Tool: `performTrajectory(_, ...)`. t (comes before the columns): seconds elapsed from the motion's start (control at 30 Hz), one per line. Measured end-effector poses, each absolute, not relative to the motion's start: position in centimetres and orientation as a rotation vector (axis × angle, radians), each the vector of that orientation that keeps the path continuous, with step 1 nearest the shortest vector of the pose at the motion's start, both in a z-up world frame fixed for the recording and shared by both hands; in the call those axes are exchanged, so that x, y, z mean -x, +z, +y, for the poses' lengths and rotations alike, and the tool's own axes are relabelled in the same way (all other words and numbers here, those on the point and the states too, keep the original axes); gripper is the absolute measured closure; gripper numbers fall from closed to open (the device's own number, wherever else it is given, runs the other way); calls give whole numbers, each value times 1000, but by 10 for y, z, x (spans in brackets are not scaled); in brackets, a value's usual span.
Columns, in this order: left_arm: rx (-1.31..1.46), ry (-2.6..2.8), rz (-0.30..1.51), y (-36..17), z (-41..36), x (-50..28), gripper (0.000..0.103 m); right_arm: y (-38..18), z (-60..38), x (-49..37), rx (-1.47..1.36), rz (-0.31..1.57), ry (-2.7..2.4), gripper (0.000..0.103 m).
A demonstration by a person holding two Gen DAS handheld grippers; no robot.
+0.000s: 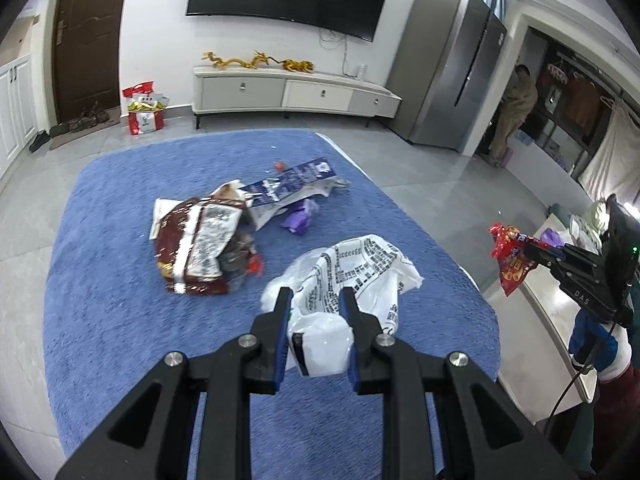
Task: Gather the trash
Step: 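Carry both bags to the trash bin and open both tools over it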
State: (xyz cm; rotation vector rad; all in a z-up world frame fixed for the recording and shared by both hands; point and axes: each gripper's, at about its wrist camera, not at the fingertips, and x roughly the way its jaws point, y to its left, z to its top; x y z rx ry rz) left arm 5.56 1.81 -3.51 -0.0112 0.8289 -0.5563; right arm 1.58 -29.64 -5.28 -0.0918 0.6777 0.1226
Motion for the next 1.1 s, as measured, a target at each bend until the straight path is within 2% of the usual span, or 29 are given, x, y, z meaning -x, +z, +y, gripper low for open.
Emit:
performTrajectory(0.3,-105,-611,823,-24,-47,-68,81,-69,-343,-10,28,690,51,94)
performTrajectory(0.63,-280,-697,817,-19,-168,-84,81,-102,-417,-9,-63,722,-51,94)
performTrajectory(1.1,-447,-810,950,-78,-365,-108,81,-187,-516,-41,-219,856,-202,94)
